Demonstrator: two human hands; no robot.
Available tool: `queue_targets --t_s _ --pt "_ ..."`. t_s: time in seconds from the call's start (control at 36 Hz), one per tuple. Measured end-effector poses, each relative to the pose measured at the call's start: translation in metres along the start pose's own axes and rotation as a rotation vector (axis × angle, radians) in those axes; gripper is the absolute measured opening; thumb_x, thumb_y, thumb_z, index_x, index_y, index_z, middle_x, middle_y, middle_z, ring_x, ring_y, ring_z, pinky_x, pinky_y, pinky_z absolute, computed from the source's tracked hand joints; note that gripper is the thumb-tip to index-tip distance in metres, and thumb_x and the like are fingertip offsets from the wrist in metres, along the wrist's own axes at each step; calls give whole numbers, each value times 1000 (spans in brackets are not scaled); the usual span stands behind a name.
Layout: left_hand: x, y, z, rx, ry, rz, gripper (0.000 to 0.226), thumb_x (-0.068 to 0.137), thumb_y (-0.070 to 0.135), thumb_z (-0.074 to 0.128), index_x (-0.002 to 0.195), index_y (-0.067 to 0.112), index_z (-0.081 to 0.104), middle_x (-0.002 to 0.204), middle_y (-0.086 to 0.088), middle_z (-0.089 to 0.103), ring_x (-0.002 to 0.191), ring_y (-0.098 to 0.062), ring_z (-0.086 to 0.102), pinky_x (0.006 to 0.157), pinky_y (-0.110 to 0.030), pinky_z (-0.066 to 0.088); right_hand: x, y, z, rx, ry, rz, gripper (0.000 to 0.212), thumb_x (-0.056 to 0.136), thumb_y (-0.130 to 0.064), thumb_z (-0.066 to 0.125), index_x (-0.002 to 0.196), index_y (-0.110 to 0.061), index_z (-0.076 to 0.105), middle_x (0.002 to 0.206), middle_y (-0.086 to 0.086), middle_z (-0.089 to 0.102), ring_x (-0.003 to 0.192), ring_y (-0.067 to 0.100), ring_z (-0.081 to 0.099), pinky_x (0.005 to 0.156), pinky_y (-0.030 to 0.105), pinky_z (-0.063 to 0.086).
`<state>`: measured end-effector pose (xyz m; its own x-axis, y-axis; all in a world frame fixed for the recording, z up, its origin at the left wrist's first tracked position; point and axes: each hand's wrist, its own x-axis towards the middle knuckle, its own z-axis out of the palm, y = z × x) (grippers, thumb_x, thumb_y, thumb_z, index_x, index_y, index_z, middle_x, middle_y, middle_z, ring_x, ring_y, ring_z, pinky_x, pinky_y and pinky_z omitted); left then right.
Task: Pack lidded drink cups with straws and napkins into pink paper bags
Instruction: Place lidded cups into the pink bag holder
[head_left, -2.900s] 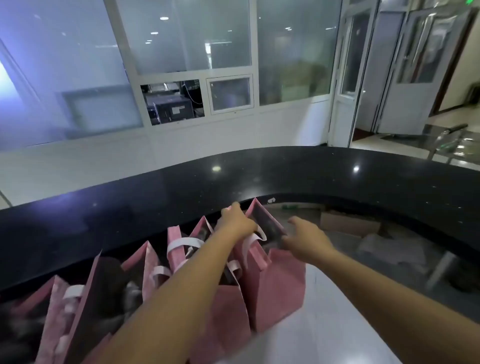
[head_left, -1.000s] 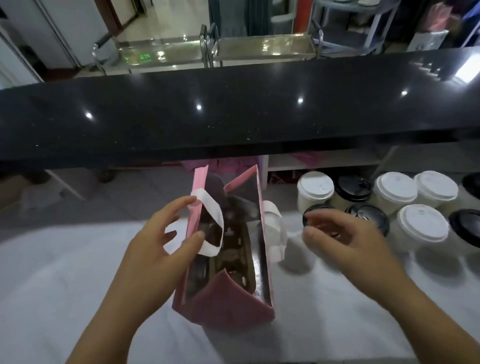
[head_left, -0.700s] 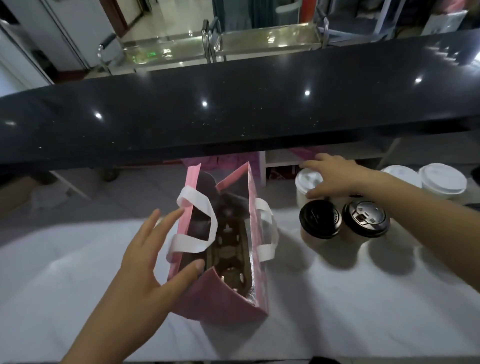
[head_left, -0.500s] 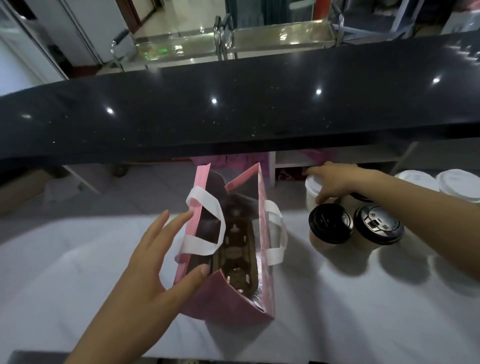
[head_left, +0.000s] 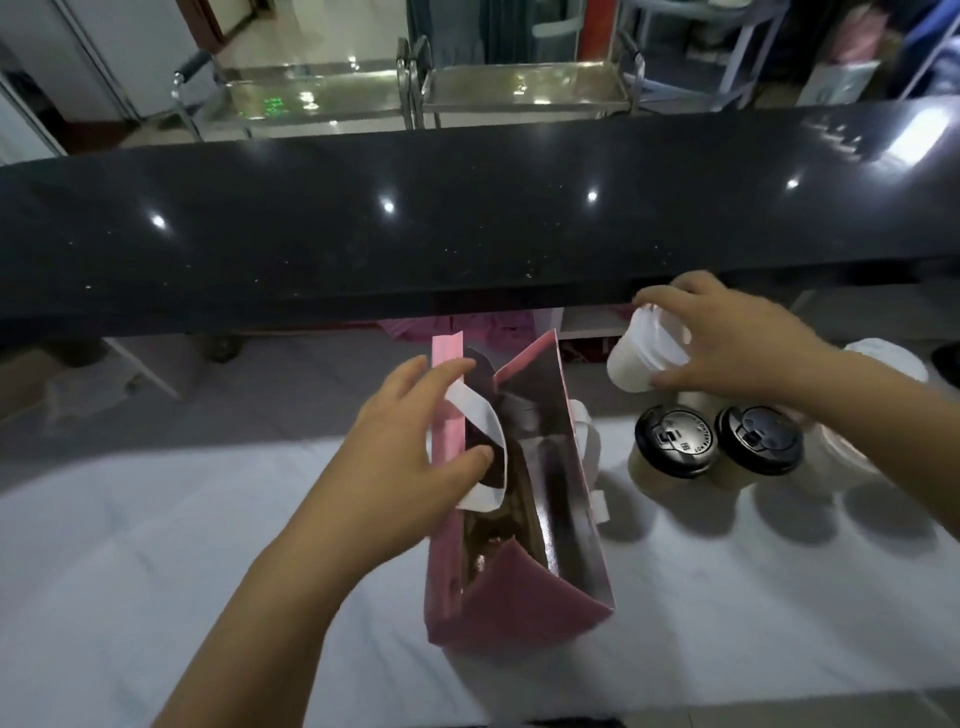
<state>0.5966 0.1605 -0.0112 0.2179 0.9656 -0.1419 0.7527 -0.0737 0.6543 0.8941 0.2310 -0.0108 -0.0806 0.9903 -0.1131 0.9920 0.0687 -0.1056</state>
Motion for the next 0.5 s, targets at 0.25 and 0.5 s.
queue_targets --t_s 0.25,0.5 --pt "6 -22 0 -159 -22 109 69 88 16 66 132 58 34 155 20 24 131 -12 39 89 -20 51 -85 -80 -84 227 277 -203 82 61 -53 78 135 -49 45 134 -15 47 113 20 56 95 52 49" --pt "1 -67 -24 -363 101 112 40 88 32 69 122 49 54 133 24 49 114 7 51 86 -27 54 -70 -147 -46 7 -8 -340 82 74 -57 71 142 -55 26 146 -22 32 121 6 46 91 31 49"
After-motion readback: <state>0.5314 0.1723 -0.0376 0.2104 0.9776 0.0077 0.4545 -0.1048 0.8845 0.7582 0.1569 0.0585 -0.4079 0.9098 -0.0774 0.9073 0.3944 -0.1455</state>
